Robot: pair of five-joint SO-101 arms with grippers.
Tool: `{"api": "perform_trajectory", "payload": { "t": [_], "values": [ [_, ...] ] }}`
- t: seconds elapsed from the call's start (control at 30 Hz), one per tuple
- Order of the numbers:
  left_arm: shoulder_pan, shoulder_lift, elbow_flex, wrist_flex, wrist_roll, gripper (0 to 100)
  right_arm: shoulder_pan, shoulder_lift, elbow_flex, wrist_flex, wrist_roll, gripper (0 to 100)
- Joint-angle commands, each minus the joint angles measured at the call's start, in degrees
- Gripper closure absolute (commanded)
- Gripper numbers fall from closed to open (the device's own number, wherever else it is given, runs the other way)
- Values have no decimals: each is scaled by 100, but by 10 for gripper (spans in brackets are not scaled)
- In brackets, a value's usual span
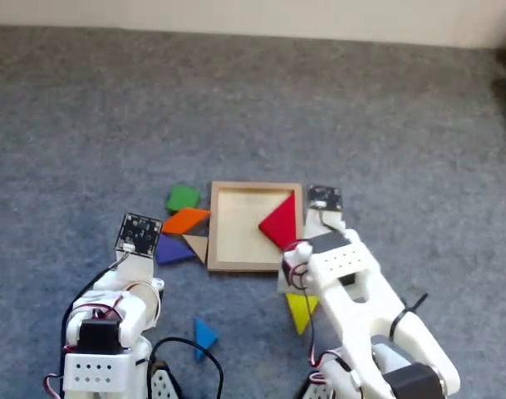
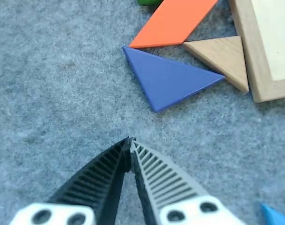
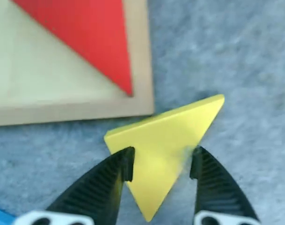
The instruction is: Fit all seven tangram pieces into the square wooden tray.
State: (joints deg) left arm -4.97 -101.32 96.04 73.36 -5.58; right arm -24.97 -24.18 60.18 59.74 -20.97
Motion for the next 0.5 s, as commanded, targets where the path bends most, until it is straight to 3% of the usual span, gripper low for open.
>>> {"api": "perform_trajectory", "payload": {
  "t": [0.0,0.13,0.3,0.47],
  "values": [
    [66,-110,127,18,-44,993,620,-295,-31,-110,712,809],
    [66,-110,127,18,-44,993,998,-312,-31,-110,1178,804],
    [66,-110,127,18,-44,993,866,-365,-48,-110,1169,803],
    [66,-110,127,18,-44,993,514,-365,-268,-75,343,740]
  ]
}}
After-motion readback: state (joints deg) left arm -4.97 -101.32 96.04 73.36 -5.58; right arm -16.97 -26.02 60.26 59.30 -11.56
